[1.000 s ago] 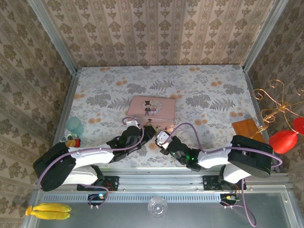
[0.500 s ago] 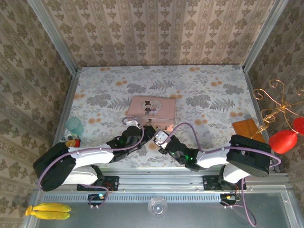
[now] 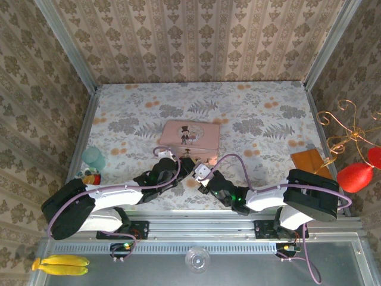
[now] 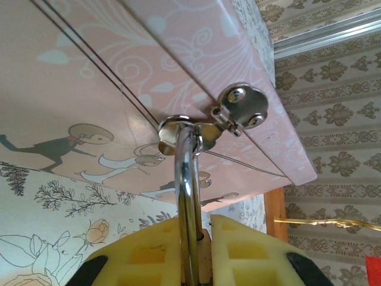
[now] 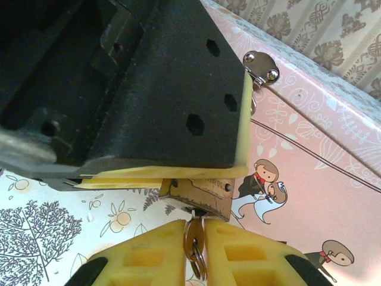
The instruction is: Unlock the padlock with the key
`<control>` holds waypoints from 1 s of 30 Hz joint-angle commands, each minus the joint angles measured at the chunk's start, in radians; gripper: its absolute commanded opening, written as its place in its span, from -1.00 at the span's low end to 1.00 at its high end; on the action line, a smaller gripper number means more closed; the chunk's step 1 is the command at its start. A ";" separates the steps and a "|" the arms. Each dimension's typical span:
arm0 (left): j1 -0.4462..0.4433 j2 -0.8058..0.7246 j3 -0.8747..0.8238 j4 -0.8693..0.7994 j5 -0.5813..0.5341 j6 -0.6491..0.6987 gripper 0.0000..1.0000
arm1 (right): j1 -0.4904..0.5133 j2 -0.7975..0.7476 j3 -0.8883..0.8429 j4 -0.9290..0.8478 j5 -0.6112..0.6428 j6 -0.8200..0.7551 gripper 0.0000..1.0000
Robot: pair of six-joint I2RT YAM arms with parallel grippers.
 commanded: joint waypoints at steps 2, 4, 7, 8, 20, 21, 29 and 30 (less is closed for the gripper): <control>0.000 0.002 0.013 0.090 0.000 0.000 -1.00 | 0.005 -0.033 0.024 -0.018 0.029 0.074 -0.68; 0.000 0.007 0.013 0.093 0.000 -0.001 -1.00 | 0.005 -0.039 0.023 -0.025 0.029 0.096 -0.69; 0.002 0.013 0.016 0.095 0.000 -0.001 -1.00 | 0.005 -0.052 0.026 -0.045 0.031 0.141 -0.71; 0.000 0.016 0.016 0.096 0.001 -0.002 -1.00 | 0.005 -0.056 0.028 -0.055 0.032 0.162 -0.71; 0.001 0.048 0.011 0.073 -0.021 0.018 -1.00 | -0.019 -0.144 0.071 -0.373 -0.016 0.858 -0.84; 0.003 0.054 0.010 0.068 -0.024 0.022 -1.00 | -0.020 -0.143 0.060 -0.366 -0.026 0.893 -0.85; 0.017 0.082 0.011 0.076 -0.020 0.044 -1.00 | -0.063 -0.150 0.051 -0.438 -0.108 0.956 -0.84; 0.021 0.084 0.009 0.078 -0.022 0.050 -1.00 | -0.079 -0.152 0.064 -0.475 -0.130 0.964 -0.82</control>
